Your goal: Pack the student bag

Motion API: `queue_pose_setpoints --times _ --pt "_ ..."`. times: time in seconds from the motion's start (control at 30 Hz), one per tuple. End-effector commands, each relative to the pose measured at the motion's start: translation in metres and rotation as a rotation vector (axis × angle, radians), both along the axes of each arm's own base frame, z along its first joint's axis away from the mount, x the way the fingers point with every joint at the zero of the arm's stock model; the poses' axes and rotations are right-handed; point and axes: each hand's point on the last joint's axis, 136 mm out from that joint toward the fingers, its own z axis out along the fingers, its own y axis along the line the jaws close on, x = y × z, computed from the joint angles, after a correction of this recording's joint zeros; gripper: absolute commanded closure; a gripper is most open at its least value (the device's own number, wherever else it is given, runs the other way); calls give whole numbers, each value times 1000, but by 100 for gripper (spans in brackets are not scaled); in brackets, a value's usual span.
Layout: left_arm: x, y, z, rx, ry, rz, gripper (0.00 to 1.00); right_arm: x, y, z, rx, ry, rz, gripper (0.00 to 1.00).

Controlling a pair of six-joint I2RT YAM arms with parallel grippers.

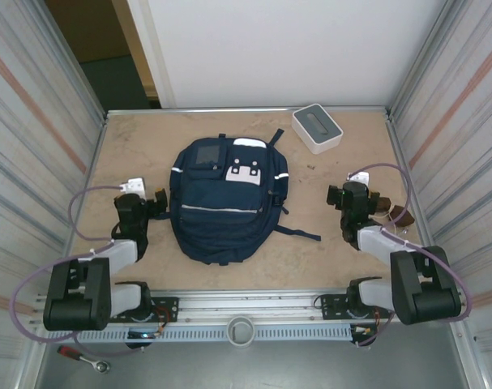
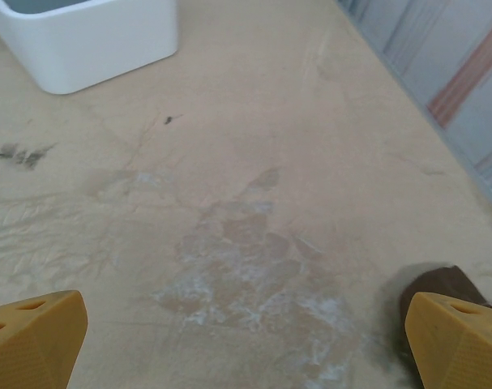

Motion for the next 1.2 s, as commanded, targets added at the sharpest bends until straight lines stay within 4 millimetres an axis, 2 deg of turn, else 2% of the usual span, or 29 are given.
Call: queue_pose_setpoints --times 0.0,0.17,0.27,0.4,0.57,0.73,0.77,1.17 --pt "13 -5 27 -4 -109 -36 1 13 11 14 10 -78 88 1" --pt "21 -9 27 15 -112 -67 1 16 16 20 49 -155 141 1" --pt "28 -13 18 16 -121 -93 1 24 17 22 61 -183 162 1" --pt "38 -28 1 26 -109 -183 1 32 19 16 33 -178 185 1" --pt "52 -26 -6 28 -25 -162 1 38 19 6 41 -160 200 1" --pt "51 -27 -7 25 -7 -166 1 50 7 -10 110 -154 178 1" --pt "51 -27 -7 25 -7 -166 1 47 6 -14 127 -119 175 1" --pt "51 -31 -7 60 0 -162 1 50 4 -13 165 -107 184 1"
